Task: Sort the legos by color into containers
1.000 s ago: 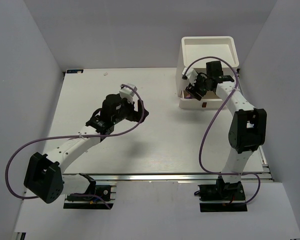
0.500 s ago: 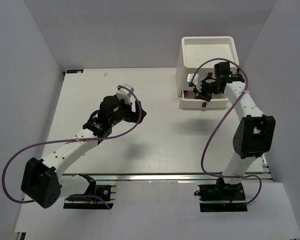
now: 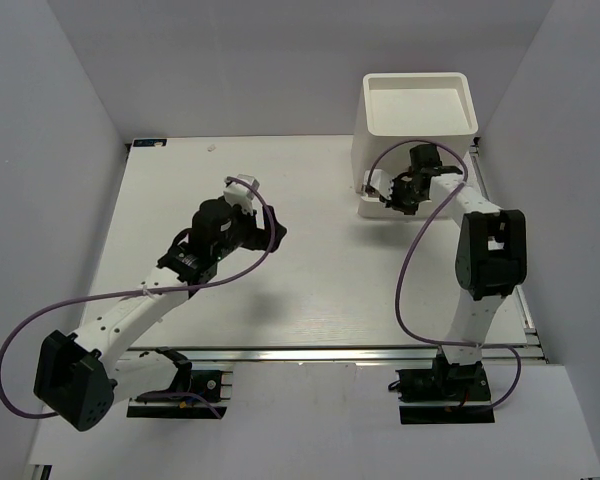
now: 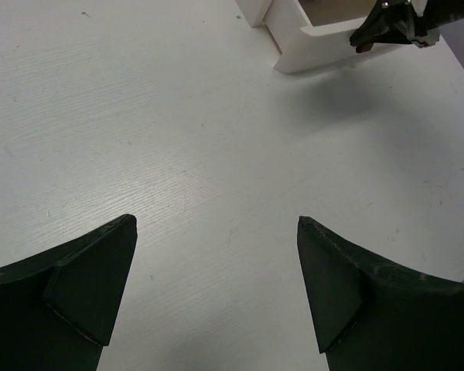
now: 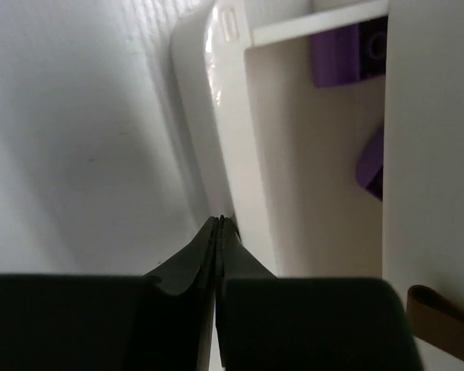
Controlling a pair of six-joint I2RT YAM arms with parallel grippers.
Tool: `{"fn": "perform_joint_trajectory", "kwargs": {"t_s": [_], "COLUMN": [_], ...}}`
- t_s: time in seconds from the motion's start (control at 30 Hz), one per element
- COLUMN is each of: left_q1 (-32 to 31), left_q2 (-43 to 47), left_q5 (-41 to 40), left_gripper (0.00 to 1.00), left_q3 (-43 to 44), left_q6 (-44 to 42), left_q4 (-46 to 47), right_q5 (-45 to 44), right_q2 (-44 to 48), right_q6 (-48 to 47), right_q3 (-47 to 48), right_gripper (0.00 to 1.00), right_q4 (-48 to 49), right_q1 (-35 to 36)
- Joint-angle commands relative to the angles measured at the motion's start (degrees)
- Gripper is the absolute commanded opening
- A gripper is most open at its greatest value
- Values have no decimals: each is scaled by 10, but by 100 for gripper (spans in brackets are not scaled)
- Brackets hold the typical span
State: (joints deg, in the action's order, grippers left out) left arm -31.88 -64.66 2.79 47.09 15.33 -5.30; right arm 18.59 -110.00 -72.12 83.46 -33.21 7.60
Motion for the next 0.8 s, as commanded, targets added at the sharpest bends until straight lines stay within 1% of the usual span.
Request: {"fn": "perform_joint_trajectory", "kwargs": {"t_s": [0.0, 0.03, 0.13, 0.27, 0.3, 0.43, 0.6, 0.67, 0.7, 0.73, 0.77], "left_q1": [3, 3, 3, 3, 3, 3, 3, 3, 3, 3, 3], "left_q2": [32, 40, 49, 53, 53, 53, 56, 59, 62, 63, 66], "left_q5": [-17, -19, -20, -19, -37, -40, -47, -51, -52, -56, -59], "left_gripper": [94, 94, 94, 94, 94, 94, 94, 95, 96, 97, 98], "left_q3": [-14, -17, -25, -27, -26, -24, -21, -24, -24, -24, -24], "left_q6": [12, 16, 22, 22, 21, 19, 21, 24, 27, 29, 33], "left_q4": [-6, -6, -6, -12, -12, -15, -20, -20, -22, -25, -28], "right_q5": [-89, -113, -145, -152, -152, -167, -175, -178, -152, -117, -74], "right_q2": [-21, -28, -39, -53, -57, -62, -66, -60, -53, -44, -15], "right_q6": [23, 22, 8, 2, 2, 3, 15, 33, 50, 64, 84], "right_q3": [14, 12, -2, 6, 5, -14, -25, -20, -2, 12, 20], "right_gripper": [0, 0, 0, 0, 0, 0, 0, 0, 0, 0, 0], "right_q4": [130, 150, 212, 236, 248, 308, 348, 333, 294, 193, 145], "right_q1": [8, 6, 5, 4, 3, 6, 7, 5, 4, 0, -3]}}
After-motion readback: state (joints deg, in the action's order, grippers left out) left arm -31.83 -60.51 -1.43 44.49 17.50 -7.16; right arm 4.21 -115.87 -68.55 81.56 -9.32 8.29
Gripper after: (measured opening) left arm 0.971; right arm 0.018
